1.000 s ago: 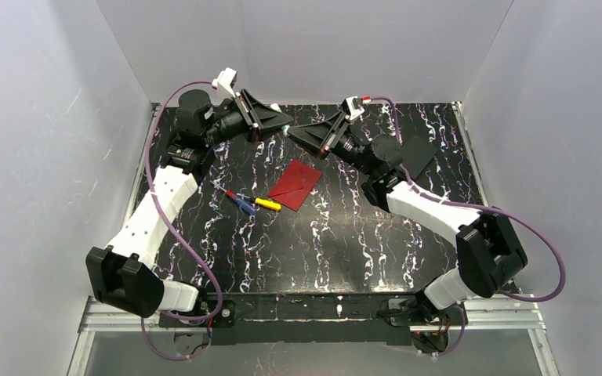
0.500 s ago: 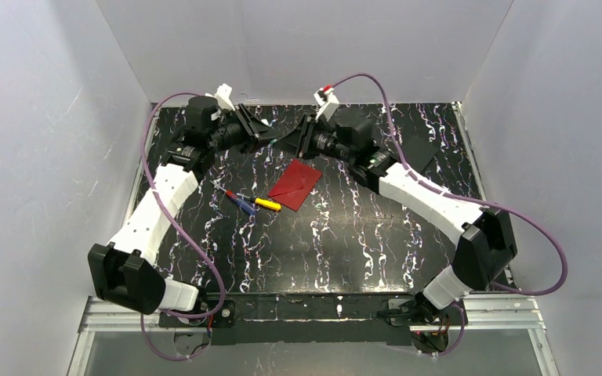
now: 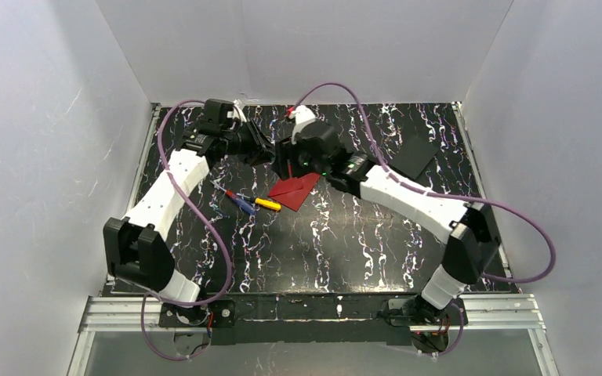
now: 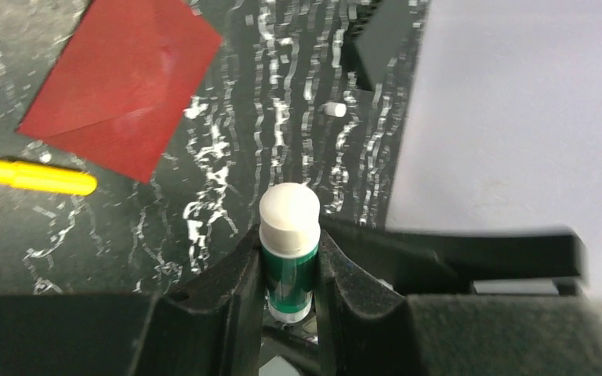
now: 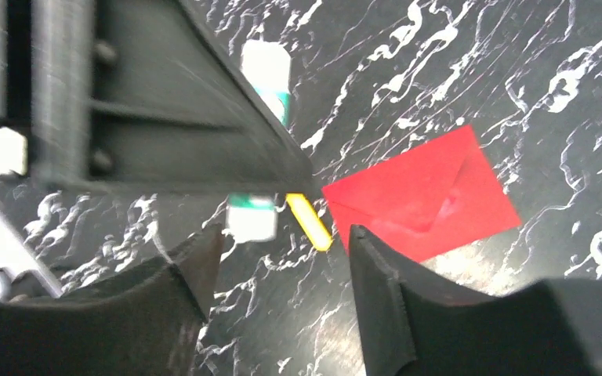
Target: Place the letter into the envelope and seal it
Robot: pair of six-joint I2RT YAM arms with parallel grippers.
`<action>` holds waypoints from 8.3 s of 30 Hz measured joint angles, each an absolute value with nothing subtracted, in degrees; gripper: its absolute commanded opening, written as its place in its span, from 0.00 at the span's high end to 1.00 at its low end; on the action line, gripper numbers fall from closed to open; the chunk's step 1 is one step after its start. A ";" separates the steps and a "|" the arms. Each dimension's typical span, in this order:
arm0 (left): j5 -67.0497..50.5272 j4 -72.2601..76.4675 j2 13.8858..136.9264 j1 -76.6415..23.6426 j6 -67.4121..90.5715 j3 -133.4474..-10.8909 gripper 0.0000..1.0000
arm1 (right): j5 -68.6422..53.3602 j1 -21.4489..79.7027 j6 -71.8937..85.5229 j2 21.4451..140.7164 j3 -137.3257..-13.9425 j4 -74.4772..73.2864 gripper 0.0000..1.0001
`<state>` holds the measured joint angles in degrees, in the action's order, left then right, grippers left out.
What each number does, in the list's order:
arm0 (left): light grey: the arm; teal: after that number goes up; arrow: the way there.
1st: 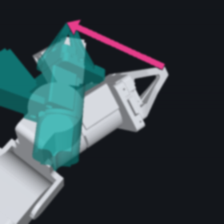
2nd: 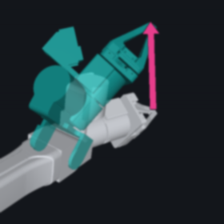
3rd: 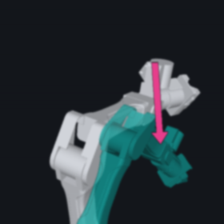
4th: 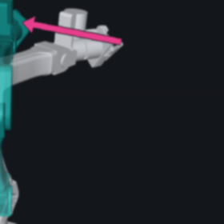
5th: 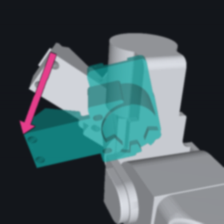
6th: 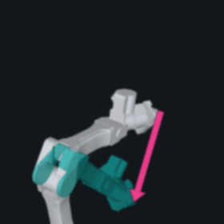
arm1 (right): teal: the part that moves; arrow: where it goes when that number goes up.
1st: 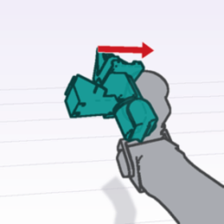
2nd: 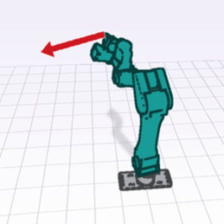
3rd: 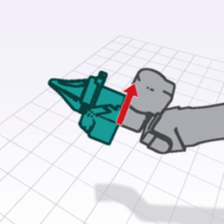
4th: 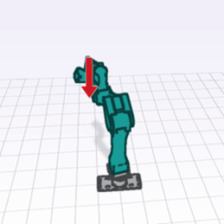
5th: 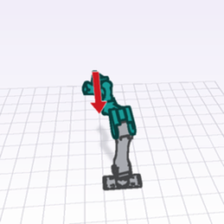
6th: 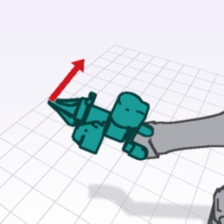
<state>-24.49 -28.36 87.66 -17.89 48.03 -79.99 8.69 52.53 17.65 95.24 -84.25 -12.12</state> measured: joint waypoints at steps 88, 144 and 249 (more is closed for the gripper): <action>-29.32 -8.27 81.08 -16.40 44.16 -70.35 1.00 | -0.19 47.44 17.21 87.57 -69.25 10.20 0.99; -52.34 -0.62 84.51 -14.33 59.57 -76.38 1.00 | -10.07 43.13 55.22 82.56 -63.26 25.19 0.98; -59.72 15.07 70.50 -14.72 37.91 -57.32 1.00 | -13.98 42.85 50.76 80.93 -67.68 20.21 0.31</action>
<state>-59.72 15.07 70.50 -14.72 37.91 -57.32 -13.98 42.85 50.76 80.93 -67.68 20.21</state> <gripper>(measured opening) 0.199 0.647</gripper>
